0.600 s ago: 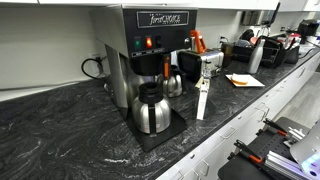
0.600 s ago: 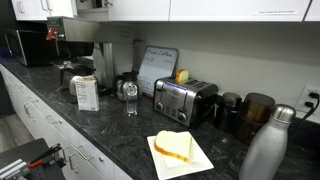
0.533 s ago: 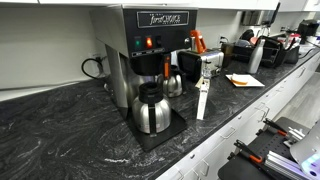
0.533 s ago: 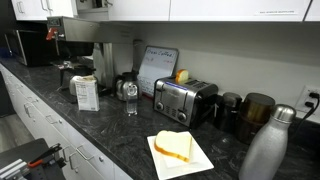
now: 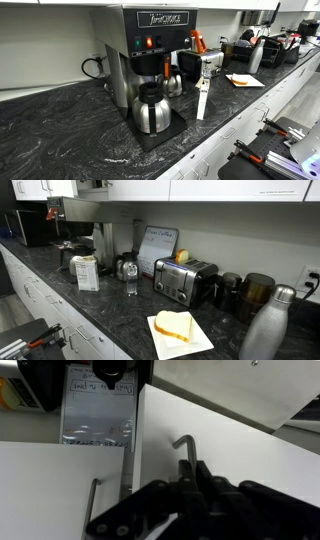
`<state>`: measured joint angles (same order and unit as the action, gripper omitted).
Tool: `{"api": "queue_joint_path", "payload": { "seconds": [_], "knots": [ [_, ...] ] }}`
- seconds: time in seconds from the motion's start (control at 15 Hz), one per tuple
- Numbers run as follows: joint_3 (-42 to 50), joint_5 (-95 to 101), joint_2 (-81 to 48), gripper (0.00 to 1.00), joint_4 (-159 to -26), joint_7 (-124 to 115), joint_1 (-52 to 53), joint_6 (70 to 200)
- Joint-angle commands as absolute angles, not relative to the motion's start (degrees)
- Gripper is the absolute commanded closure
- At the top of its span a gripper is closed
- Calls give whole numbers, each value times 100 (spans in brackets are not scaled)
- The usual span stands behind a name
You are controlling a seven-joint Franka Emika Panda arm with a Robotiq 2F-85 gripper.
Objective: Open the top cabinet
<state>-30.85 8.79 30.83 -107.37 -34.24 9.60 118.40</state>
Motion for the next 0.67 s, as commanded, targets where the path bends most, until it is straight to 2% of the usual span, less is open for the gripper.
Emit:
{"api": "queue_joint_path", "payload": {
  "seconds": [0.0, 0.6],
  "knots": [
    [-3219, 911, 3045, 98, -10606, -3476, 975, 11785],
    [-3661, 1080, 2986, 98, -10232, -3718, 935, 11574]
  ]
}}
